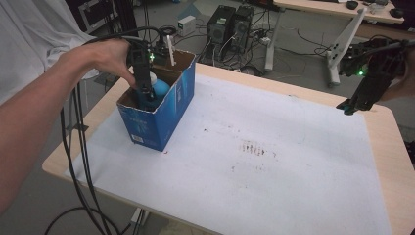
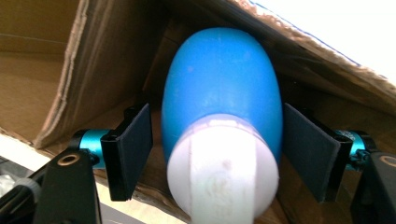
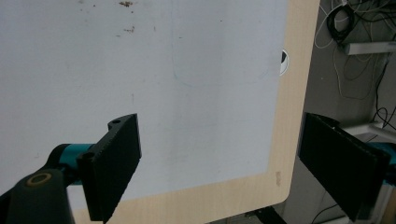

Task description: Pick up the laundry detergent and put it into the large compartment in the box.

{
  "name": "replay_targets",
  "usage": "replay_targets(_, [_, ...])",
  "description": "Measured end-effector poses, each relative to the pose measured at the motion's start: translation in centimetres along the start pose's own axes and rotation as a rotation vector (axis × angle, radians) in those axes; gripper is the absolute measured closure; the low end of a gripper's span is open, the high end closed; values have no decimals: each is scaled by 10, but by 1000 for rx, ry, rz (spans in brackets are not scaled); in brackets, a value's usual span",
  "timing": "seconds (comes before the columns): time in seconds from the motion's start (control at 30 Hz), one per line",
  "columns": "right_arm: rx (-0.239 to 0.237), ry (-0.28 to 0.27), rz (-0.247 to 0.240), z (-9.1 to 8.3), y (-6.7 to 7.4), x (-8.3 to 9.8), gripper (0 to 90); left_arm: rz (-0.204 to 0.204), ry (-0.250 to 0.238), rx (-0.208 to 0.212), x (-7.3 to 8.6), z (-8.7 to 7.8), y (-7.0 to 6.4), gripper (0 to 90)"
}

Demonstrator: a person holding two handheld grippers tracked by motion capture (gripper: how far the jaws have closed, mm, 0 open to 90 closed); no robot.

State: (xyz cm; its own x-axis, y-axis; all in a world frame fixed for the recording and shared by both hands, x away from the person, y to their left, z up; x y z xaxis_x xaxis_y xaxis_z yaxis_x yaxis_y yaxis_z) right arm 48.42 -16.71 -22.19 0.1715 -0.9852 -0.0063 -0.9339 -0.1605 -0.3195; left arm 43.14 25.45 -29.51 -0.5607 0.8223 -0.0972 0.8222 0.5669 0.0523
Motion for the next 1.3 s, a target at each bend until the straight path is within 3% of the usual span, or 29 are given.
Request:
replay_targets(0.17, [2,2,11,-1,0,2,125,-4,-6,-18,-3,-12,-1,250])
replay_targets(0.53, [4,-2,5,-2,0,2,125,41,-30,-45,-21,-40,-10,250])
replay_targets(0.77, [7,0,20,-4,1,5,125,115,-69,-54,-52,-55,-29,232])
replay_targets(0.83, [7,2,18,-4,0,6,125,137,-105,-79,-64,-60,-34,233])
replay_targets(0.87, [7,0,17,-4,0,6,125,141,-112,-68,-69,-62,-37,233])
replay_targets(1.13, [9,-3,21,-6,1,5,125,247,-107,-86,-109,-66,-65,232])
replay_targets(1.3, [14,-14,14,-6,0,3,125,273,-100,-70,-127,-61,-80,210])
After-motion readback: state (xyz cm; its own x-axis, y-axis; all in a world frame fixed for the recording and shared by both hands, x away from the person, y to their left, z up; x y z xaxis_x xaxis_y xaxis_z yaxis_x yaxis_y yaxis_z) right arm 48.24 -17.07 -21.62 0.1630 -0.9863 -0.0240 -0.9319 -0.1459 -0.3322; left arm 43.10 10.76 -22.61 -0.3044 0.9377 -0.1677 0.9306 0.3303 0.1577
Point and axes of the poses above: each handheld gripper's, and its own axes: z roughly forward along the jaws, x roughly out of its underside, y roughly to its left, the point moved 3 cm from there along z, roughly forward along the jaws, and after that the axes turned 6 degrees about -z, right-handed, at the moved point
